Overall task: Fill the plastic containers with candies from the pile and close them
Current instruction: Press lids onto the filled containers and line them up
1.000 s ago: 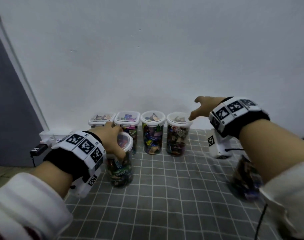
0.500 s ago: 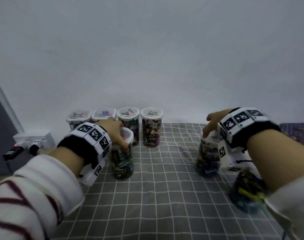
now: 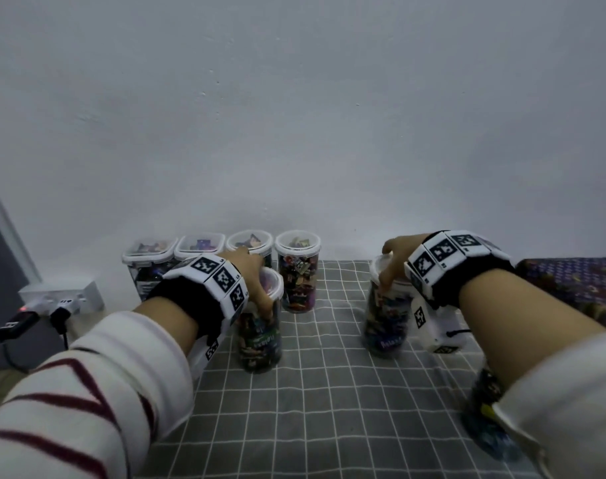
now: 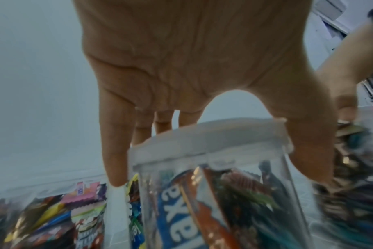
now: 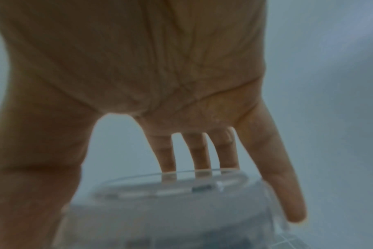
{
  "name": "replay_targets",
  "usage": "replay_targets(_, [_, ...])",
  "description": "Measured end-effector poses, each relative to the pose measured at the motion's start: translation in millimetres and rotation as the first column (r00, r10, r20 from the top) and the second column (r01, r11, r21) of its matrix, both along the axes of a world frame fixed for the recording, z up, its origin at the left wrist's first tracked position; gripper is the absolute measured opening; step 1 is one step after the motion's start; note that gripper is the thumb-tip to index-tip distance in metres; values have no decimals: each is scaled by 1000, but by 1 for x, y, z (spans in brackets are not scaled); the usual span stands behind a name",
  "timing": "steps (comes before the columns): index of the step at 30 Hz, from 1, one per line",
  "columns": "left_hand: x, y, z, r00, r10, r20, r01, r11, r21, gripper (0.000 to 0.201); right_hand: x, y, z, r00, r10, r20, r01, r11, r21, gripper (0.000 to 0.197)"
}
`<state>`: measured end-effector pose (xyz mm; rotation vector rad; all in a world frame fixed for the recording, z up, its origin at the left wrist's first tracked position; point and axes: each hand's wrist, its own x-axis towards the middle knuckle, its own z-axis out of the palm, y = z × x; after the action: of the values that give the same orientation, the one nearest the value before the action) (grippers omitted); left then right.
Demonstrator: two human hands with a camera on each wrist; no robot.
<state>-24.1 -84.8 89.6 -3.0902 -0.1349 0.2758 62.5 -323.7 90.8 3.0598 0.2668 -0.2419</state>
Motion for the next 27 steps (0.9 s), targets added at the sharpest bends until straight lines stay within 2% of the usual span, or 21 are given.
replay_targets(3, [6,1,-1,1000,-5,5,5,1000,8,71,14,14,-1,1000,-15,24,11,989,146,58])
replay_targets(6, [10,4,-5,1000,-9,2,9,1000,6,74,26,31,-2,995,8,102,-34,968,251,55])
replay_targets(12, [15,10,-11,1000,-9,-3,9,1000,21,78,77,56,-6,998,13,69,-27,977,212,52])
replay_targets(17, [17,11,-11,1000,-6,-13,6,1000,24,81,81,70,-11,998,27,52,-35,987,159,33])
replay_targets(23, [18,13,-13,1000,-2,-22,3,1000,22,83,100,70,-22,998,45,49,-52,984,169,45])
replay_targets(27, [18,12,-14,1000,0,-26,1,1000,26,84,60,63,-5,998,18,53,-29,975,222,63])
